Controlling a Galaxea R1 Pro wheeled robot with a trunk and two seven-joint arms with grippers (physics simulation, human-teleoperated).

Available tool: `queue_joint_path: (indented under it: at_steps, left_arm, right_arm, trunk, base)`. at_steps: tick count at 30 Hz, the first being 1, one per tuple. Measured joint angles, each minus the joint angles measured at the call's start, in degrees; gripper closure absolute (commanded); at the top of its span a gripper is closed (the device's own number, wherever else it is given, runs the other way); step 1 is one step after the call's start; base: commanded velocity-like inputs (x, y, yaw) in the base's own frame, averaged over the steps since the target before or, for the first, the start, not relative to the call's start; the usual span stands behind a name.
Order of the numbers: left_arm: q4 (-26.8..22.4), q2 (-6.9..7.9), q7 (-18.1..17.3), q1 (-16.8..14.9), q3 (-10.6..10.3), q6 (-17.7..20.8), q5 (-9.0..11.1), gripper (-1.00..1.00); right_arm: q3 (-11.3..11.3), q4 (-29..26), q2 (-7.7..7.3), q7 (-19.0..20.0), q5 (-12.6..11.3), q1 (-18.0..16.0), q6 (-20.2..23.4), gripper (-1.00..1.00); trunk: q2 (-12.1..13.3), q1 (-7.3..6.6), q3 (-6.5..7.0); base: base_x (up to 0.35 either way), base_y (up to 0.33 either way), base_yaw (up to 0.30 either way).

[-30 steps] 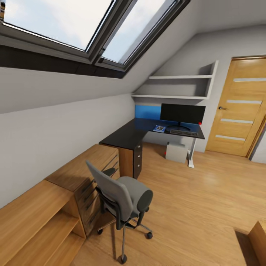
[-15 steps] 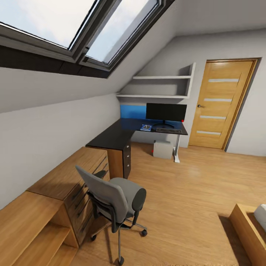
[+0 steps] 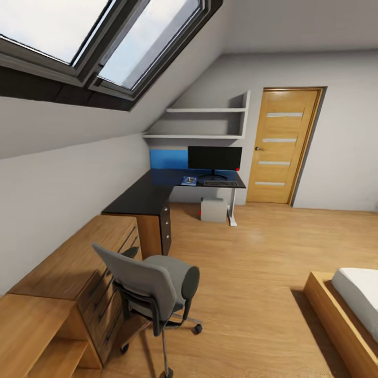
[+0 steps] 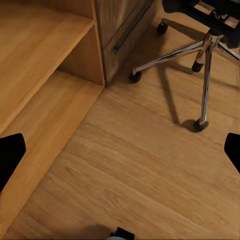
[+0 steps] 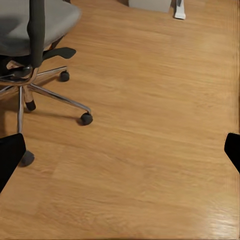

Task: In the bedroom, organize the workspace by keeping the computer under the desk, ensuring the monitor is on the desk, placing the keyboard on the desk next to the monitor, placing the mouse on the desk next to the keyboard, moving the folder from the swivel chair onto the desk next to the mouse, stacking the notebook on top of the folder with the pen on top of the notebook, and positioning the swivel chair next to the desk.

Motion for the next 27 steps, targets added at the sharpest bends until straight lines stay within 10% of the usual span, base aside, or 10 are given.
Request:
queue_joint_path:
  at_steps: [27]
  left_arm:
    - [0.0,-0.04,0.0,0.0,0.0,0.0,0.0,-1.0]
  right_arm:
    - [0.0,0.0,0.0,0.1,0.0,0.0,0.0,-1.0]
  trunk:
    - [0.0,0.0,0.0]
  base:
    - [-0.001,0.173,-0.167]
